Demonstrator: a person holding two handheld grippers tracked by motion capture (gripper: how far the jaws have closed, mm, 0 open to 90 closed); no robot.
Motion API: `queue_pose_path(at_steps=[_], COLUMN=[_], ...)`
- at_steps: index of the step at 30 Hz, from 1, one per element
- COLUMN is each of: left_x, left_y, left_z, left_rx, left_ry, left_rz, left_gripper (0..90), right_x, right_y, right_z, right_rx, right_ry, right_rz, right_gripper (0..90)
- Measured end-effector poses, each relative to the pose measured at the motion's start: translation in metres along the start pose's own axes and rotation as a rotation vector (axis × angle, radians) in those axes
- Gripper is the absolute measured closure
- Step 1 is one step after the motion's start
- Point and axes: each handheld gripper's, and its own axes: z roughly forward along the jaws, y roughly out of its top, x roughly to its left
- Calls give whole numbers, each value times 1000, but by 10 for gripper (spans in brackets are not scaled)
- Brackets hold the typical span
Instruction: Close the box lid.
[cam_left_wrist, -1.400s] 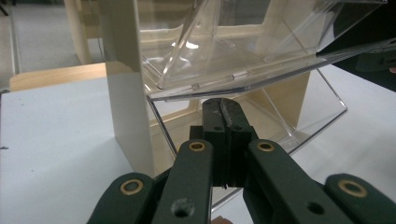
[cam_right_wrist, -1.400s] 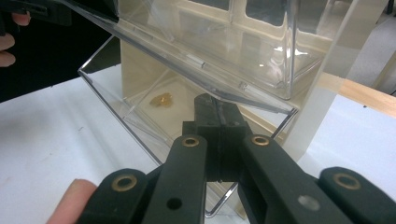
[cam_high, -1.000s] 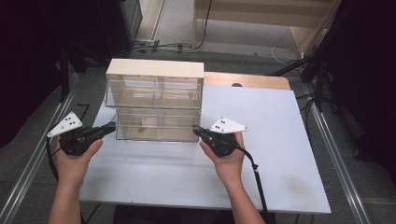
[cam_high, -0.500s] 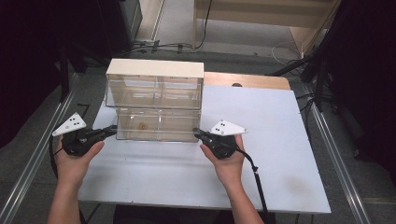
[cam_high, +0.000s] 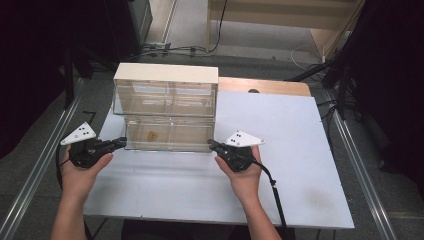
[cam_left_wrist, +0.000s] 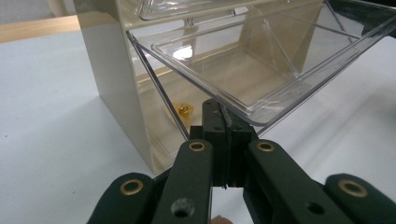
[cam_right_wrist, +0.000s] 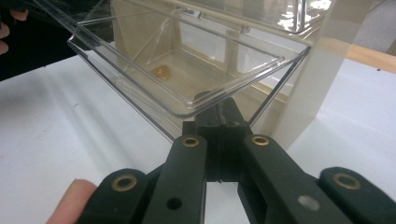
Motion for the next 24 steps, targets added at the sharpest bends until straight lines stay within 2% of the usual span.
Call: queue_pose_path(at_steps=[14,24], left_x=[3,5], left_y=[-4,-6], left_z=[3,3], left_rx=[42,49], left_ry=[-11,-11], left_rz=[-5,-13], left_gripper=[900,900], right_x=[-1,-1], right_y=[-7,-12], right_z=[1,2], right_rx=[16,21], right_ry=[0,5], right_rz=[10,17], right_gripper=[877,877])
